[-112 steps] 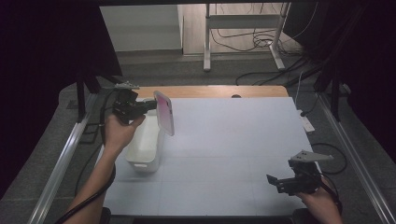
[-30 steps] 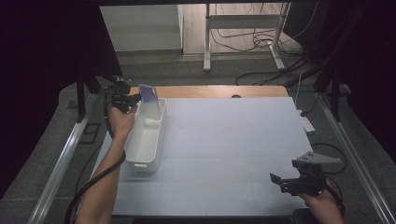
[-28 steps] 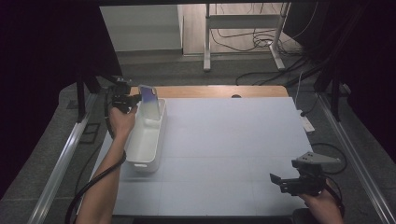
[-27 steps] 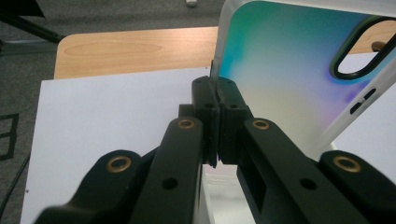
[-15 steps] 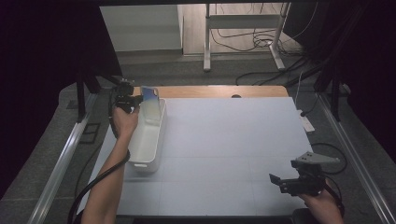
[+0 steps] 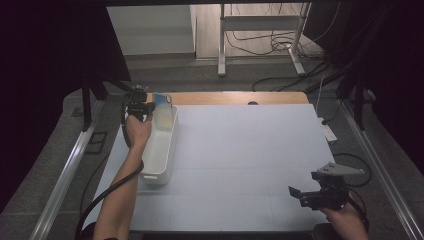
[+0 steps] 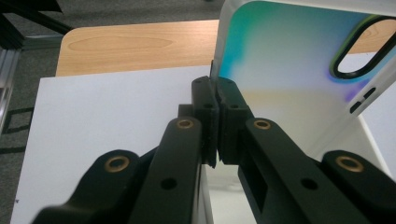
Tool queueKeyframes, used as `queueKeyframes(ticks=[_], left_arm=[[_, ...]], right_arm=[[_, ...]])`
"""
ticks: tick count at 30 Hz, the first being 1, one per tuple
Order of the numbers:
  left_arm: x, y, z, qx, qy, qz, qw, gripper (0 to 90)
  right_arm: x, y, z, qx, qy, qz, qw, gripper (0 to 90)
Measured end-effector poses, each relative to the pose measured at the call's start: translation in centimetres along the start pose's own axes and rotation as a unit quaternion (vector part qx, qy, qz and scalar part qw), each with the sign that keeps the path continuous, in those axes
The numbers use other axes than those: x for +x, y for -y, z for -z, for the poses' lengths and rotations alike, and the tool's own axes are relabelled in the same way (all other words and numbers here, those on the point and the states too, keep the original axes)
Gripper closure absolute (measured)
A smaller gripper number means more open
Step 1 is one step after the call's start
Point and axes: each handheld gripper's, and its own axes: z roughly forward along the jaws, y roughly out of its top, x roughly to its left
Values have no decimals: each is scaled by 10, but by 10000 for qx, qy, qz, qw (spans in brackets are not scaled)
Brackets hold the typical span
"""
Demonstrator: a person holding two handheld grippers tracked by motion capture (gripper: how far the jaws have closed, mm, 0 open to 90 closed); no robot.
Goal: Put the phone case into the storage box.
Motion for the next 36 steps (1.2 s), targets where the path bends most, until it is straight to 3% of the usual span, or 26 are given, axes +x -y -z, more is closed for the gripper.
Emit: queueKeyframes(ticks=[10, 19, 25, 28, 36], left_arm=[[1, 0, 2, -100, 183, -177, 9996, 760], [4, -1, 8, -203, 413, -197, 9987, 626], [6, -2, 16, -310, 687, -273, 9968, 494], [5, -3, 19, -334, 661, -342, 9967, 453], [4, -2, 30, -360, 859, -440, 9947, 328]], right_arm=[[0, 0, 0, 12, -20, -1, 10000, 13], [0, 0, 0, 3, -16, 5, 10000, 13], [0, 0, 0, 9, -29, 6, 10000, 13], [0, 0, 0, 0, -22, 13, 10000, 13], [0, 0, 0, 23, -30, 2, 10000, 13]])
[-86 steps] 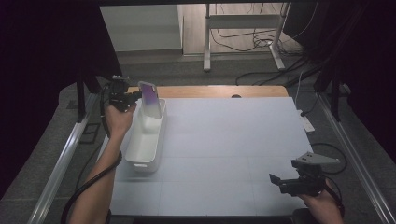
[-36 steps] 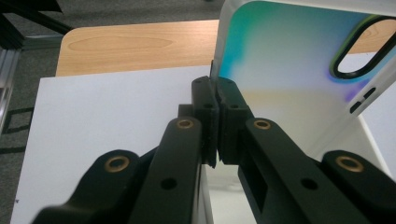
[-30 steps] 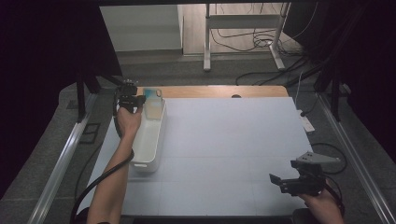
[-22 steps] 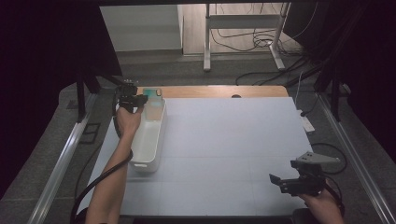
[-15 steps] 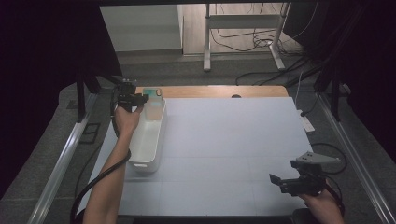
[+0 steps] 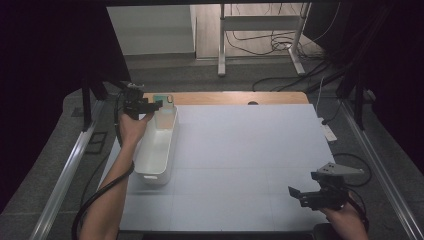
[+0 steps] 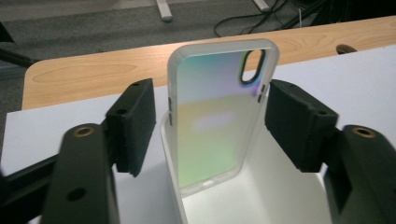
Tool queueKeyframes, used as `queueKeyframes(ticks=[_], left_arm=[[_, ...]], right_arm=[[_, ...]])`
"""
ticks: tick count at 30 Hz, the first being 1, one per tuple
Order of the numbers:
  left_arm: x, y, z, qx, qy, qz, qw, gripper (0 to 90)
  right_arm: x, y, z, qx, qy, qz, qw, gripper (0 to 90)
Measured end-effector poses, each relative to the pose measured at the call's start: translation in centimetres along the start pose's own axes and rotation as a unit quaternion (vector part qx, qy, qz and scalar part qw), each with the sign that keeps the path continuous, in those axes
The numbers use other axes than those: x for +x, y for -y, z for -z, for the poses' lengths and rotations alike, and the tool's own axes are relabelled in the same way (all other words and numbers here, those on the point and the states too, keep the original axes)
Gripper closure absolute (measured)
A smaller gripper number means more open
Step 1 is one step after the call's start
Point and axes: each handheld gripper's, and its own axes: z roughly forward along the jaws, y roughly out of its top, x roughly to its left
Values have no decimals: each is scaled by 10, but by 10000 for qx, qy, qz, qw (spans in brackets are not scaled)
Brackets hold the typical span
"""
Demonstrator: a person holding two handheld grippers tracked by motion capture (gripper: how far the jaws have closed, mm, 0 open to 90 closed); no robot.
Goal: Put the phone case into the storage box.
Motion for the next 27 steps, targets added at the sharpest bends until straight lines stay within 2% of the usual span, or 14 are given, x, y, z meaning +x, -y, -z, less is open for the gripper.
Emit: queueKeyframes(ticks=[7, 15, 22, 27], left_arm=[[-2, 2, 8, -27, 189, -119, 9997, 228], [-5, 6, 13, 34, 449, -190, 9988, 184], [-13, 10, 18, 139, 504, -373, 9979, 104], [-17, 13, 23, 109, 648, -345, 9972, 71]], right_arm=[[0, 0, 0, 8, -3, 4, 10000, 12], [0, 0, -1, 30, -4, 20, 10000, 13], [0, 0, -1, 22, -5, 2, 10000, 12], [0, 0, -1, 26, 5, 3, 10000, 10]])
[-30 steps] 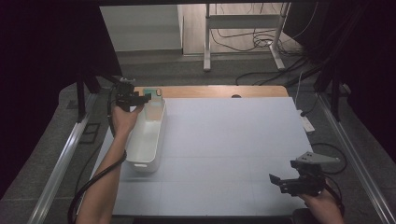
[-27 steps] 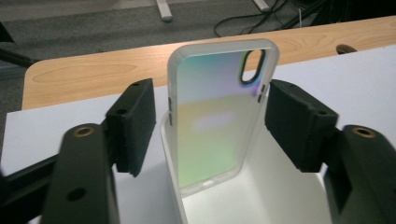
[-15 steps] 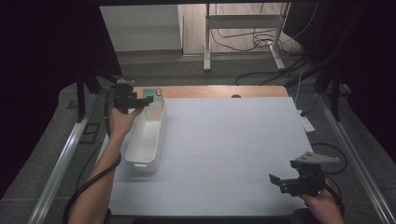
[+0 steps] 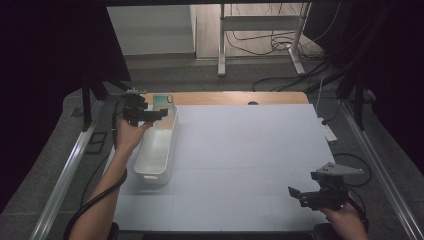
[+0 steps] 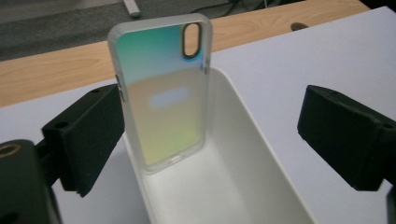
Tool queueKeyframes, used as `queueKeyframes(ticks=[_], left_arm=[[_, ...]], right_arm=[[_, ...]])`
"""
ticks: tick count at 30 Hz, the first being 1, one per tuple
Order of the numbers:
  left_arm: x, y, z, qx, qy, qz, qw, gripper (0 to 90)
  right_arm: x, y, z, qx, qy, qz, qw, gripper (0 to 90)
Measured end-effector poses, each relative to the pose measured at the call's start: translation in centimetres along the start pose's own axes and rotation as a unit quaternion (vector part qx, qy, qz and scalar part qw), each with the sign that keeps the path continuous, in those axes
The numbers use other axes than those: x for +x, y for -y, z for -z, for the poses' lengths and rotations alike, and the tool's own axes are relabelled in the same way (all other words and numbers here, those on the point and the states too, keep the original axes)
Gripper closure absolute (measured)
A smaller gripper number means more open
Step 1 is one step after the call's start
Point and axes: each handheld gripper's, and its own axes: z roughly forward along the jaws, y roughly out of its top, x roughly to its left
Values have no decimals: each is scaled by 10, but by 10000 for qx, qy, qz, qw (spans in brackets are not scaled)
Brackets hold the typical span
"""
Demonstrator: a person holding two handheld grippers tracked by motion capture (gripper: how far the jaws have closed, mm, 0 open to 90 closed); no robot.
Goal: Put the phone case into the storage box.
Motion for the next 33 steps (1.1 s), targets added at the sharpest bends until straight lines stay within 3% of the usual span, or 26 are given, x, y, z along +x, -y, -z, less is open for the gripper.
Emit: queueKeyframes(ticks=[14, 25, 33], left_arm=[[-15, 10, 12, -50, 300, -181, 9994, 32], [-22, 18, 15, 34, 320, -436, 9985, 11], [-28, 24, 21, -43, 365, -578, 9976, 10]], right_arm=[[0, 0, 0, 1, 10, -28, 10000, 4], [1, 0, 0, 15, 28, 10, 10000, 0], [1, 0, 0, 19, 53, 17, 10000, 0]])
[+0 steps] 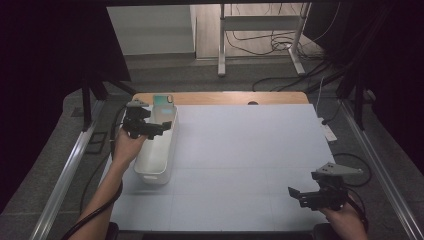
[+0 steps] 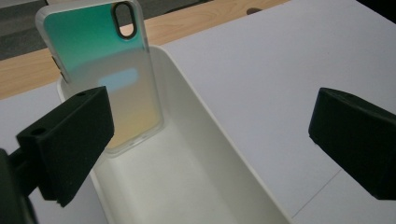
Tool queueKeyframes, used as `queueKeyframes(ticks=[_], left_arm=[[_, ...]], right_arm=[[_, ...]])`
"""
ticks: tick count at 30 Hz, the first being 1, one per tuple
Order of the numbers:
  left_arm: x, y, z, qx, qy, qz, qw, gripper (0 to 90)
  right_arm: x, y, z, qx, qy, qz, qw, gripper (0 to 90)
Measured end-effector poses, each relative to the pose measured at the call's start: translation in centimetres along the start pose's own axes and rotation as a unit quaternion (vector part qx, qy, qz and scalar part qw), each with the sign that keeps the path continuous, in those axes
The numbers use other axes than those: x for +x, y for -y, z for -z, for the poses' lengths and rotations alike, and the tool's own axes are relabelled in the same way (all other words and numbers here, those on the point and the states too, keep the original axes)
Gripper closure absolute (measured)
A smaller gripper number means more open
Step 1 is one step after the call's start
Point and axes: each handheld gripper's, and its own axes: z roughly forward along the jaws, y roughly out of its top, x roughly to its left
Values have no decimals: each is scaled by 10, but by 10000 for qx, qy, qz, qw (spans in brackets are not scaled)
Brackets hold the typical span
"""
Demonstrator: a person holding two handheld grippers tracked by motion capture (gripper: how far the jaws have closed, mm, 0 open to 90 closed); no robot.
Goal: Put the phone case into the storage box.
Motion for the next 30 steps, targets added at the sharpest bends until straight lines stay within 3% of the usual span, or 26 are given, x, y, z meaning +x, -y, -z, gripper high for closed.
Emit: queueKeyframes(ticks=[9, 30], left_arm=[[-7, 9, 6, -103, 46, -65, 9999, 14], [-25, 25, 15, 12, 154, -264, 9995, 14]], right_arm=[[1, 0, 0, 2, 14, 34, 10000, 0], [2, 0, -1, 2, 22, 69, 10000, 0]])
